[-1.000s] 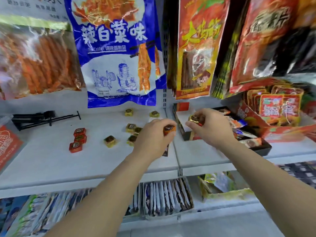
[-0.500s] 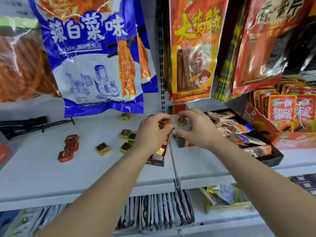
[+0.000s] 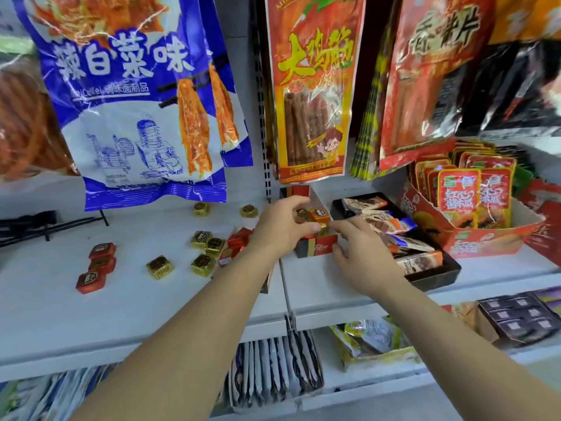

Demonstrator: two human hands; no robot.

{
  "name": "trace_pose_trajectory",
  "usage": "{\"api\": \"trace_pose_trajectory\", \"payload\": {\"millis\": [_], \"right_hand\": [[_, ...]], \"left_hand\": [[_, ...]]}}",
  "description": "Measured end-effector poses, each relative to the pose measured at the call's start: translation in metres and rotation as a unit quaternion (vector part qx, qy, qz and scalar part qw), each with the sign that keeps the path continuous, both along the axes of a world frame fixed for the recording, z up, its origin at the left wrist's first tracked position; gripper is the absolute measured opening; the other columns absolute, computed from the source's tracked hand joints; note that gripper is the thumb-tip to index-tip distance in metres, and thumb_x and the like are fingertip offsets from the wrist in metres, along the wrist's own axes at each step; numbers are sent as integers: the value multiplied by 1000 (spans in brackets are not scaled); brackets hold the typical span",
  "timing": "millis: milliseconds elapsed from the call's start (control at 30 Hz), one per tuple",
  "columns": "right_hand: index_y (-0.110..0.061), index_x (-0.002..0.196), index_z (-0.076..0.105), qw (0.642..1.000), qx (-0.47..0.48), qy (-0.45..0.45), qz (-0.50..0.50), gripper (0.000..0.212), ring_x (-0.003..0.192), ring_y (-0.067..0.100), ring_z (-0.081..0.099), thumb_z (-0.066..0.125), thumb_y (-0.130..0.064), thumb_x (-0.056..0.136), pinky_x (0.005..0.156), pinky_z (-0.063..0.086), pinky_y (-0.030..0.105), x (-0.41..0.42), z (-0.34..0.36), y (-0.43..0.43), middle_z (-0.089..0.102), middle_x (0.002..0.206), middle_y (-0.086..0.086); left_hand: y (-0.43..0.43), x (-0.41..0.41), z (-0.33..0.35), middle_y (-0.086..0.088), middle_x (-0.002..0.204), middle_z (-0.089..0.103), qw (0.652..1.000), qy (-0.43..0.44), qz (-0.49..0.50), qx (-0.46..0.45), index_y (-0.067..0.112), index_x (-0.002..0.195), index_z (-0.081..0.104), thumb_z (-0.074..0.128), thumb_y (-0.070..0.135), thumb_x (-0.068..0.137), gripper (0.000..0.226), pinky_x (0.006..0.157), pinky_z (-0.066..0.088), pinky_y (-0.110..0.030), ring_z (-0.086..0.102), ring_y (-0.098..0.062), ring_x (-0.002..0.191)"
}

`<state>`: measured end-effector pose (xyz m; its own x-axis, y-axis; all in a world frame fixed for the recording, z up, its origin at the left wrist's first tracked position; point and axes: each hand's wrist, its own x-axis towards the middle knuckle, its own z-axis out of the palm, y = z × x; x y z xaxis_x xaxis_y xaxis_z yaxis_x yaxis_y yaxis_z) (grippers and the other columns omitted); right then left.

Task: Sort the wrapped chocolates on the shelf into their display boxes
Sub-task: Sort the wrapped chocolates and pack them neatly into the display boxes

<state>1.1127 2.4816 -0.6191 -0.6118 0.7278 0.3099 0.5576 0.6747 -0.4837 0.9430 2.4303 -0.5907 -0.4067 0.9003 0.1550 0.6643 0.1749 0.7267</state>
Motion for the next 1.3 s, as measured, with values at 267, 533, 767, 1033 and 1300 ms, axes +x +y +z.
{"api": "trace_pose_trajectory", "payload": {"millis": [267, 533, 767, 1033, 1300], "right_hand": [[-15, 116, 66, 994, 58, -89, -11, 29, 110, 25, 51, 58, -23, 90, 77, 52, 37, -3, 4, -18, 47, 122, 1], [-21, 115, 66, 990, 86, -108, -9, 29, 109, 28, 50, 55, -30, 90, 84, 50, 40, 4, 35, -80, 54, 122, 2], [-22, 126, 61, 985, 66, -118, 105, 38, 119, 26, 48, 53, -34, 91, 93, 49, 42, -62, 32, -136, 53, 126, 1], [-22, 136, 54, 974, 121, -143, 129, 55, 115, 33, 54, 54, -40, 84, 95, 44, 44, -155, 19, -138, 56, 131, 5], [-27, 118, 64, 964, 124, -194, 131, 29, 110, 27, 60, 58, -37, 91, 100, 31, 45, -187, -3, -138, 56, 119, 2]], "left_hand": [[-55, -2, -10, 12, 120, 64, 974, 215, -68, -15, 27, 106, 73, 58, 30, 95, 19, 98, 45, -32, 52, -10, 115], [-132, -9, 0, 17, 120, 63, 993, 110, -5, 32, 33, 113, 70, 62, 28, 94, 22, 97, 45, -26, 54, -4, 112], [-210, -87, -4, 7, 118, 63, 984, 147, 103, -16, 27, 115, 68, 68, 27, 88, 27, 98, 46, -35, 55, -17, 112], [-262, -182, -31, 4, 159, 28, 951, 170, 179, -186, 33, 150, 35, 61, 53, 84, 73, 117, 26, -39, 27, -30, 140], [-259, -188, -43, 14, 113, 49, 978, 136, 151, -46, 31, 87, 68, 74, 22, 84, 11, 85, 52, -29, 59, -9, 90]]}}
